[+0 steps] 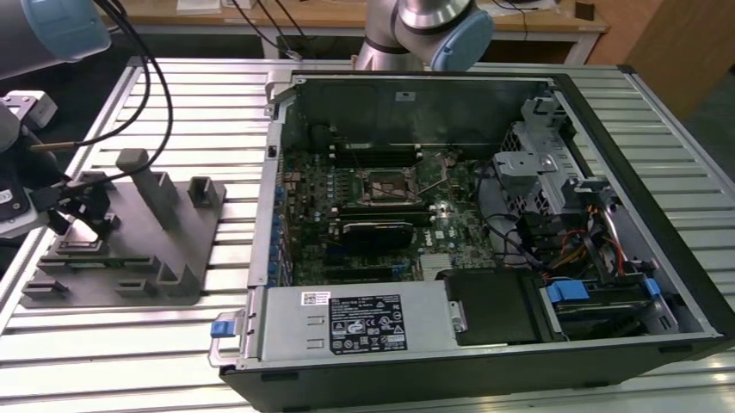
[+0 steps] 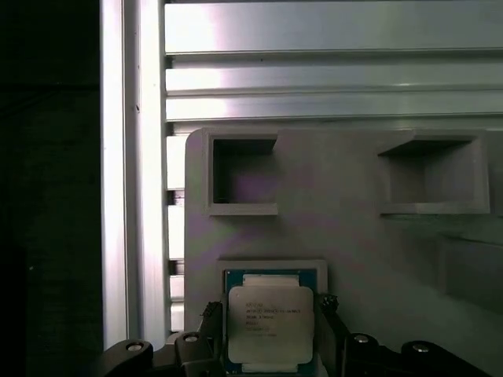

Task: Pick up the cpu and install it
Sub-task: 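Pick up the cpu and move it towards the insertion slot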

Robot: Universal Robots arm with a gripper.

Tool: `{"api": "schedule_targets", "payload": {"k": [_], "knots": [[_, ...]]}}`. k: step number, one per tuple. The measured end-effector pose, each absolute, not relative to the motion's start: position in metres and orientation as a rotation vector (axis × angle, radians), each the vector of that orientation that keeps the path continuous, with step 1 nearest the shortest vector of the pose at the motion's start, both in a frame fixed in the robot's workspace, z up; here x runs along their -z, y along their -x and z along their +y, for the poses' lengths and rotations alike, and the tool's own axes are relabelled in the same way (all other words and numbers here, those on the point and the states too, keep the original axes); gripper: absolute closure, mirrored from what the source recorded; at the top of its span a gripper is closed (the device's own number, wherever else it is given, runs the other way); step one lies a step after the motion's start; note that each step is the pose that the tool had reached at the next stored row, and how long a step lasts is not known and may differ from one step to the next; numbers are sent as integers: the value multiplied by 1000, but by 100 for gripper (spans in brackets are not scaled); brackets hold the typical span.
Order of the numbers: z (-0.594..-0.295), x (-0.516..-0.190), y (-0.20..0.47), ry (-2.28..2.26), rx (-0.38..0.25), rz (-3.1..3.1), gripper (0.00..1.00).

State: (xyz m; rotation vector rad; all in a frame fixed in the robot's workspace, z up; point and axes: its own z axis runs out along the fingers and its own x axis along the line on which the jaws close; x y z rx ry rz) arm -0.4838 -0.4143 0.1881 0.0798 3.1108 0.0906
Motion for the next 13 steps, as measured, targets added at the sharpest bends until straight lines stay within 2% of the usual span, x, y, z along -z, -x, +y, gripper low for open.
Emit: {"api": "schedule_targets", "payload": {"k": [13], "knots": [[-414, -183, 484, -80, -91, 3111, 41]]}}
